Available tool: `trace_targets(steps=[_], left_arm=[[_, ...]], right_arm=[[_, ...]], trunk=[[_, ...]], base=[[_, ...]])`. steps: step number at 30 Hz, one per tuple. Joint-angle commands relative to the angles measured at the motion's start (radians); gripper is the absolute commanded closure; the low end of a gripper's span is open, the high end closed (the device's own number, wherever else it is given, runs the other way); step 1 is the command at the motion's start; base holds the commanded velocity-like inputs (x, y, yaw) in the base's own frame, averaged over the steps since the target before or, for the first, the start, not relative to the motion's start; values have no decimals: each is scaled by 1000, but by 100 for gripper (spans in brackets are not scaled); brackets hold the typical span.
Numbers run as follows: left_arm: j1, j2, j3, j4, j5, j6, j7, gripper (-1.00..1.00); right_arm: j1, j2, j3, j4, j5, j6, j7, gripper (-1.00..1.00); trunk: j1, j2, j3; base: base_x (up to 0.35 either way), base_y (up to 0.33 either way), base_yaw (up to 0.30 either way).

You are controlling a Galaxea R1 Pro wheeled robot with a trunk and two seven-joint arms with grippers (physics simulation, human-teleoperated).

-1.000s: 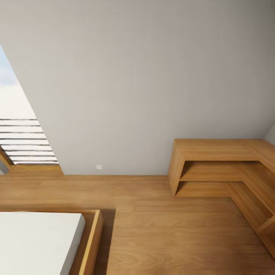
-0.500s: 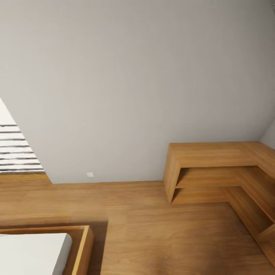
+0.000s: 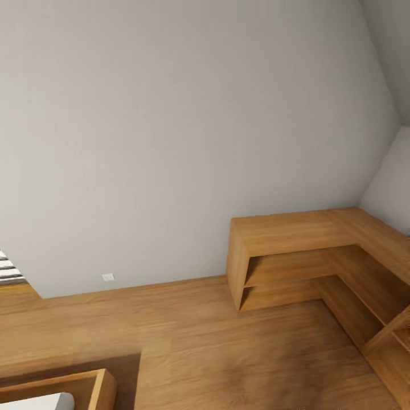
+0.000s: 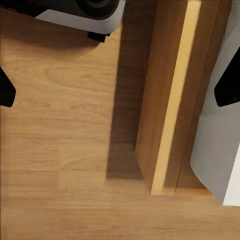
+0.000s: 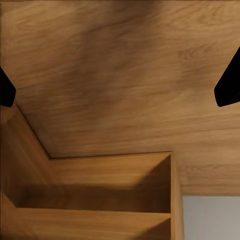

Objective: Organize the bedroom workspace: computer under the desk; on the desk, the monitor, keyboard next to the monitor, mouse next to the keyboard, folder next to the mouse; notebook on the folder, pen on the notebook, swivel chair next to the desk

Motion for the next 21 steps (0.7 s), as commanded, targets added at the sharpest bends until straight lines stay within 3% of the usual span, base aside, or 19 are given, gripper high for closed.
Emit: trace_targets(steps=[1,21], left_arm=[[0,1,-8,-2,9,-2,5,-100],[0,1,-8,-2,10,-2,6,-100]], right_arm=[[-1,0,9,0,-4,-1,-5,-100],[-1,0,9,0,-3,-1,-5,-100]], trunk=[[1,-2,-1],[1,-2,9]], base=[[58,-10,-247],[13,-2,-247]])
